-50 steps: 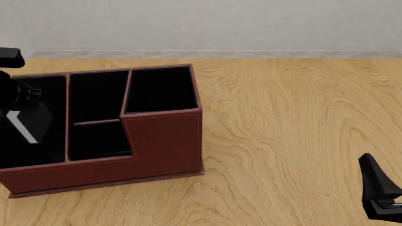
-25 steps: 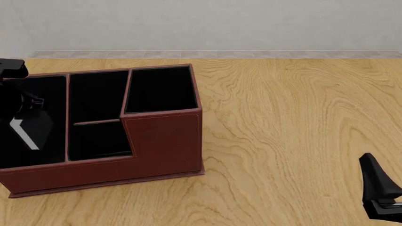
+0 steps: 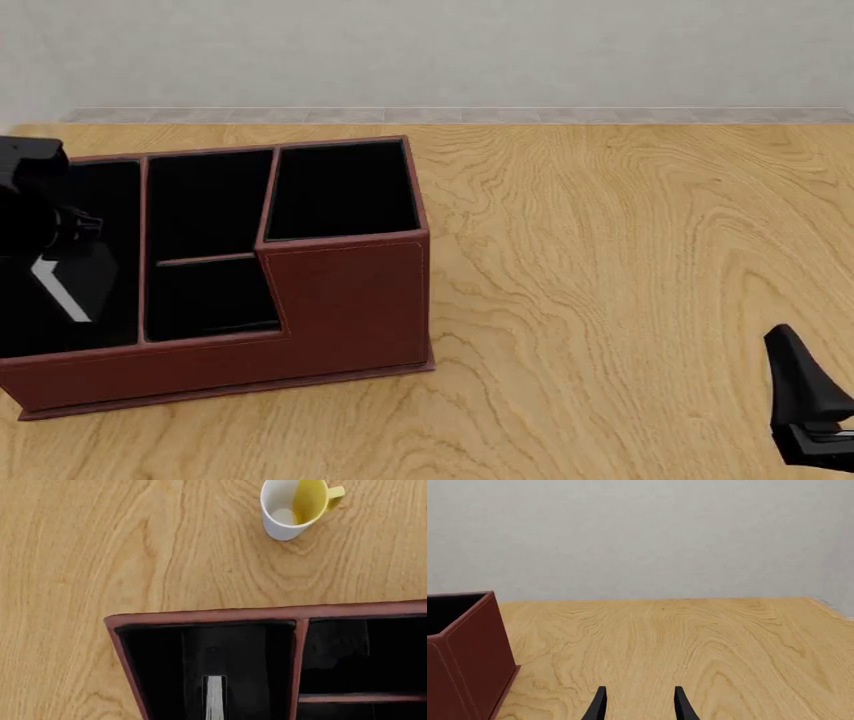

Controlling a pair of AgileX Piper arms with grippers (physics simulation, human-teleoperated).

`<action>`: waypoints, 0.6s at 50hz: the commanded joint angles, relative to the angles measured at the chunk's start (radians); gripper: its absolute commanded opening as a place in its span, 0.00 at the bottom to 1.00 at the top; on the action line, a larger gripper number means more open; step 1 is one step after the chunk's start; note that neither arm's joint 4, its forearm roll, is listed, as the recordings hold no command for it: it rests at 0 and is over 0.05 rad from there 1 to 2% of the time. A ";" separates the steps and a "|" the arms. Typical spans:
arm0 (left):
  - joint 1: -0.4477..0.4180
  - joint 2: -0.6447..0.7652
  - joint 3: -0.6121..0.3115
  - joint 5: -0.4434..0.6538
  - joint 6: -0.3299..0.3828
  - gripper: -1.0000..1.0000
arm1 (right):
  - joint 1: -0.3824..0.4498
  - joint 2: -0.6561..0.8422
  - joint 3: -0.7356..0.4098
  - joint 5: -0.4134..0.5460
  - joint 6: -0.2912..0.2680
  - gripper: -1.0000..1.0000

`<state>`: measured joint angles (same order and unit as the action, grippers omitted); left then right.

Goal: Pick up the book and place it in the left compartment of the caddy.

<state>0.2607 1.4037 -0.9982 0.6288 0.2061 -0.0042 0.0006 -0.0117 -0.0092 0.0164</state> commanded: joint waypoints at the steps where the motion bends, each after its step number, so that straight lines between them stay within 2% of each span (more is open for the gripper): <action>1: -0.007 0.019 0.001 -0.034 0.005 0.00 | -0.001 0.000 -0.002 0.001 0.000 1.00; 30: -0.002 0.042 0.029 -0.094 -0.003 0.00 | -0.003 0.000 -0.002 0.001 0.003 1.00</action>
<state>0.2556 1.4454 -0.9713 0.5537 0.1931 -0.0053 0.0006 -0.0120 -0.0087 0.0184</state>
